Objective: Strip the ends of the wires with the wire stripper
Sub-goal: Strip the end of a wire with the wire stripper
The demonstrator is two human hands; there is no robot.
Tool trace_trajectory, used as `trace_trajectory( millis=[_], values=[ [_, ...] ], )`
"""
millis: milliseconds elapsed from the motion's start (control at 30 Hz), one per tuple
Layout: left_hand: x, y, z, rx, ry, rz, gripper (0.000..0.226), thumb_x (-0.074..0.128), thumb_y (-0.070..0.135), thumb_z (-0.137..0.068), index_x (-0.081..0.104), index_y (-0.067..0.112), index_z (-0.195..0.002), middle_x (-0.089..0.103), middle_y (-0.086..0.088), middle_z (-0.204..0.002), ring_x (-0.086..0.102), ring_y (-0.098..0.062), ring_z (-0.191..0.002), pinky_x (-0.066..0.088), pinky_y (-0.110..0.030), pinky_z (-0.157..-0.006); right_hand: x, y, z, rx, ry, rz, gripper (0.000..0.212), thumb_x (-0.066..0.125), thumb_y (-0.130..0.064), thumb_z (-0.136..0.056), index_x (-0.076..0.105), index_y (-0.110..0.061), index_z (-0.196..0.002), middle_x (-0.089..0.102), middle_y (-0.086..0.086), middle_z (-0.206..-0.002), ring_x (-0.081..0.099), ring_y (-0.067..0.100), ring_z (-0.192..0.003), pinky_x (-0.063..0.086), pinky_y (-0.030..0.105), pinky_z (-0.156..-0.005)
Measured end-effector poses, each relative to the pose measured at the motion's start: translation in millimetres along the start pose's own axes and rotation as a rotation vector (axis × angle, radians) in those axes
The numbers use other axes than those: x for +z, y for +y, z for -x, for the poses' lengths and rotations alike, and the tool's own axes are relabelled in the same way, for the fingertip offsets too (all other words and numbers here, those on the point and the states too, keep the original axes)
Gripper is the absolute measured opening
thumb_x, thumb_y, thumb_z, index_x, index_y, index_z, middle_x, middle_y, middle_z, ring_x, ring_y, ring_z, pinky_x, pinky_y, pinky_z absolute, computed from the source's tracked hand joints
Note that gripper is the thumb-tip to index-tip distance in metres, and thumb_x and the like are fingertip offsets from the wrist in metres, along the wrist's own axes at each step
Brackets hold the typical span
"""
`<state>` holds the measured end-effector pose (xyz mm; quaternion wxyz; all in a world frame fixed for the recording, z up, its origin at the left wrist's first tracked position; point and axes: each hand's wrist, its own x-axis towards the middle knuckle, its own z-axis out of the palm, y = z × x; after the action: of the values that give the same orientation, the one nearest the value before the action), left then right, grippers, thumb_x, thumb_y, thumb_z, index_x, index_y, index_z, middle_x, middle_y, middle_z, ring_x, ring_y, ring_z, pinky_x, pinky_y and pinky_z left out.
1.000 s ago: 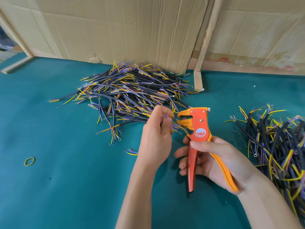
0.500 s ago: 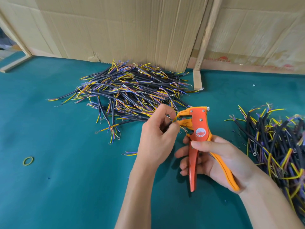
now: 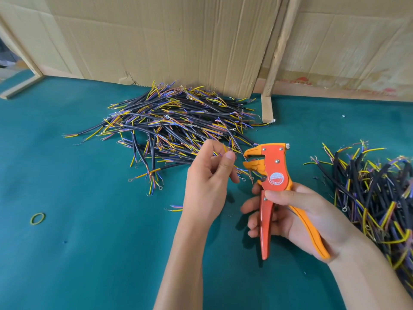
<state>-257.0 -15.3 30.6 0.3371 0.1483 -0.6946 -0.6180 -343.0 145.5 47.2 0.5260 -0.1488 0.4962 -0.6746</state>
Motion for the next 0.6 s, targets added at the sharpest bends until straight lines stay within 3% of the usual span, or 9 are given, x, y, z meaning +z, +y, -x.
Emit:
trace_trajectory(
  millis=[133,400,600],
  values=[
    [1,1,1,-0.019,-0.009,0.024,0.013,0.050,0.027,-0.100,0.044,0.021,-0.091,0.067,-0.007,-0.064,0.026,-0.023,-0.051,0.024,-0.037,-0.048,-4,-2,3,0.024,-0.080,0.005,0.045,0.093,-0.021,-0.069,0.071,-0.006,-0.105,0.064,0.041,-0.105,0.068,0.046,-0.077,0.057,0.057,-0.073],
    [-1,-1,2,-0.019,-0.100,-0.058,0.009,0.047,0.021,-0.101,0.043,0.018,-0.093,0.066,-0.005,-0.062,0.030,-0.018,-0.051,0.028,-0.027,-0.049,-8,-4,7,0.066,-0.141,0.027,0.043,0.091,-0.019,-0.071,0.070,-0.004,-0.106,0.063,0.041,-0.102,0.068,0.046,-0.077,0.056,0.060,-0.077],
    [0,-2,3,0.006,-0.141,-0.125,0.009,0.046,0.014,-0.102,0.045,0.017,-0.094,0.064,-0.006,-0.060,0.032,-0.011,-0.048,0.029,-0.021,-0.050,-11,-7,11,0.069,-0.164,0.044,0.044,0.092,-0.017,-0.071,0.069,-0.004,-0.106,0.061,0.032,-0.088,0.063,0.042,-0.071,0.055,0.058,-0.073]
  ],
)
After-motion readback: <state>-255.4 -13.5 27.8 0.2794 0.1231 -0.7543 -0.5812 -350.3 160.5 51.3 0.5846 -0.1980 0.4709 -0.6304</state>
